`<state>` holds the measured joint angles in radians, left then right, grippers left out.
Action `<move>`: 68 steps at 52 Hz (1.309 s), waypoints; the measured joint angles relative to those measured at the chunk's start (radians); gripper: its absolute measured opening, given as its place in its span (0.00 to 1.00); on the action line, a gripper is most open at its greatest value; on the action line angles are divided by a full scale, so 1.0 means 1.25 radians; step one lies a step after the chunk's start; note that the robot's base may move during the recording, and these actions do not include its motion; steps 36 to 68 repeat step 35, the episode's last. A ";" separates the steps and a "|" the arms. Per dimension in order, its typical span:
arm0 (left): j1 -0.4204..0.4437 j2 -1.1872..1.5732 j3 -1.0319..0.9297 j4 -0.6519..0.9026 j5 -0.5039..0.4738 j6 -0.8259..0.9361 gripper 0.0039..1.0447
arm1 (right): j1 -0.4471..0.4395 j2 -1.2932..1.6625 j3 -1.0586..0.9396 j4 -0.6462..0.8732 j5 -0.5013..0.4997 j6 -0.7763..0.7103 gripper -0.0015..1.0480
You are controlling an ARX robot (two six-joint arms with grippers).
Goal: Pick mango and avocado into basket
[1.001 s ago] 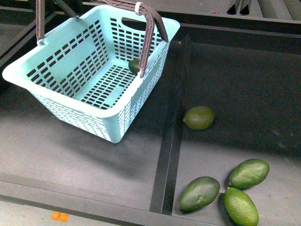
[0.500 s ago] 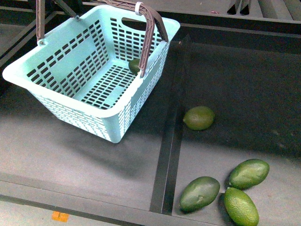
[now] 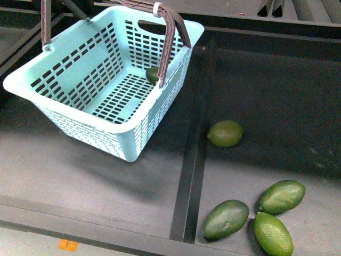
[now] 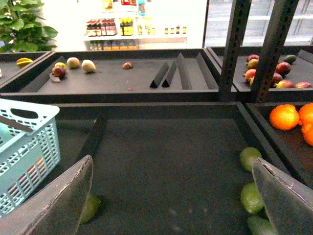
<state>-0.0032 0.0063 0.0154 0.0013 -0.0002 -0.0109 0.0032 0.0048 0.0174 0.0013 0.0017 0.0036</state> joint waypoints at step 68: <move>0.000 0.000 0.000 0.000 0.000 0.001 0.94 | 0.000 0.000 0.000 0.000 0.000 0.000 0.92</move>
